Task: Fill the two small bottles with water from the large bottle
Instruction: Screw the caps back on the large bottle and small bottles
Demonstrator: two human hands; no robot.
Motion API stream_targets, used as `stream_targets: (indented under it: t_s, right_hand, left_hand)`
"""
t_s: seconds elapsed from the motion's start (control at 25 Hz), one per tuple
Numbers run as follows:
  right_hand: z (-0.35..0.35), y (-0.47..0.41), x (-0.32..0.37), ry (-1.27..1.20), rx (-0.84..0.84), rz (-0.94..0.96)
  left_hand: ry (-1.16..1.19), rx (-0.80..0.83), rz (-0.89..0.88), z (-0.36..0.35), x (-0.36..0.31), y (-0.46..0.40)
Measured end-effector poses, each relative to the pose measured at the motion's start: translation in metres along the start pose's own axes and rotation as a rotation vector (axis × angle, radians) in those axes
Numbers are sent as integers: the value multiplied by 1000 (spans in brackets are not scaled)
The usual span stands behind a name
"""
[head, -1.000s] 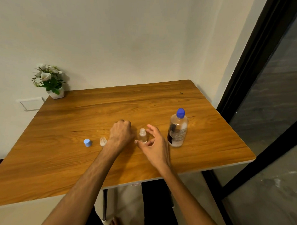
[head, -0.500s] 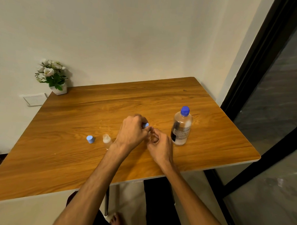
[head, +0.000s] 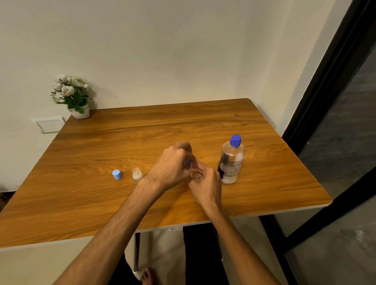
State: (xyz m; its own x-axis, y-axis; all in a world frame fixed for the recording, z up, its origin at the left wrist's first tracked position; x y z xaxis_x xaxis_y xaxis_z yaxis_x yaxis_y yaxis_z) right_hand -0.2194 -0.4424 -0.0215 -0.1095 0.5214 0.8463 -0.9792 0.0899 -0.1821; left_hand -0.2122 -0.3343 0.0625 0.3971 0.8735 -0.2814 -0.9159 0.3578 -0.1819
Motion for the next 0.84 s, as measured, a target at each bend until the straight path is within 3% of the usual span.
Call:
stream_targets:
  t_s: [0.12,0.24,0.32,0.44,0.56,0.64,0.72,0.84]
  right_hand:
    - [2,-1,-4,25,-21,-2]
    - [1,-1,-4,18,-1,-18]
    - [-1,-1,-5,-8,9,-24]
    - [-1,-2,-10,22,15,-34]
    - [-1,-2,-7,-17,27,-22]
    - [-2,-2,-6,-43,43,-32]
    - [-4,-4,-9,-36,54,-33]
    - [-5,-3,-8,-46,67,-35]
  left_hand:
    - [216,16,-13,0,-9,7]
    - [33,-138,116,7,3,4]
    - [-44,-51,104,3,1,2]
    - [70,14,-39,2,-18,5]
    - [5,-159,81,12,-5,2]
    - [-7,-128,115,10,2,1]
    - [45,-41,32,6,1,1]
    - [112,-57,-12,17,2,3]
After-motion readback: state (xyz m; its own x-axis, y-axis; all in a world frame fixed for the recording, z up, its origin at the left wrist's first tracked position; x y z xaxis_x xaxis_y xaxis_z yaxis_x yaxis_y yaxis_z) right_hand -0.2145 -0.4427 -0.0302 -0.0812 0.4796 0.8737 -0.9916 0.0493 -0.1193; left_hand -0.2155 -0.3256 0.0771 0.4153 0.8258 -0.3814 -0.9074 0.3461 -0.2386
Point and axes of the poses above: each hand's wrist, its own y-axis away from the middle knuckle, its own z-axis out of the back of the hand, x = y × z, the point moved 9 cm from there along -y, towards the middle knuckle, and after that the axes turned 1 degree about x, right-handed, at the moved point
